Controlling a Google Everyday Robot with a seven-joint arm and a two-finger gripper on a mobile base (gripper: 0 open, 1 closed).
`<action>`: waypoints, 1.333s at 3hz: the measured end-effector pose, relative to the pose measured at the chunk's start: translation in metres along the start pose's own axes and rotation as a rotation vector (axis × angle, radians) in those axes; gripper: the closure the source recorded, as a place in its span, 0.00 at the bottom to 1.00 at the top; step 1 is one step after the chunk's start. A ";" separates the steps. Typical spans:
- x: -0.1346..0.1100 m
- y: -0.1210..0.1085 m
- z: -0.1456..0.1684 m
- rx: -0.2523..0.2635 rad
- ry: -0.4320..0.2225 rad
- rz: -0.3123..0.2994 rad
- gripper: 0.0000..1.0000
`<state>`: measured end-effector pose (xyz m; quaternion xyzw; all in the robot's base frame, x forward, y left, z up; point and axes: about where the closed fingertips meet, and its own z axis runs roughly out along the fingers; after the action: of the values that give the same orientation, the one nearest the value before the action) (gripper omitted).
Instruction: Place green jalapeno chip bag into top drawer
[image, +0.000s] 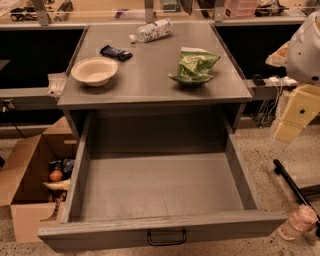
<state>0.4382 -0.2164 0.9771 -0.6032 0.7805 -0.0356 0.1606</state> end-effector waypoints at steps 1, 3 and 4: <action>-0.001 -0.003 0.000 0.008 -0.004 0.002 0.00; -0.017 -0.062 0.015 0.106 -0.089 0.028 0.00; -0.036 -0.092 0.040 0.116 -0.138 0.024 0.00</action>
Offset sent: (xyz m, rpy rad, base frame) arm 0.0246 -0.0001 0.0034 0.0246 -0.0516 -0.0229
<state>0.5434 -0.2016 0.9699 -0.5844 0.7714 -0.0374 0.2490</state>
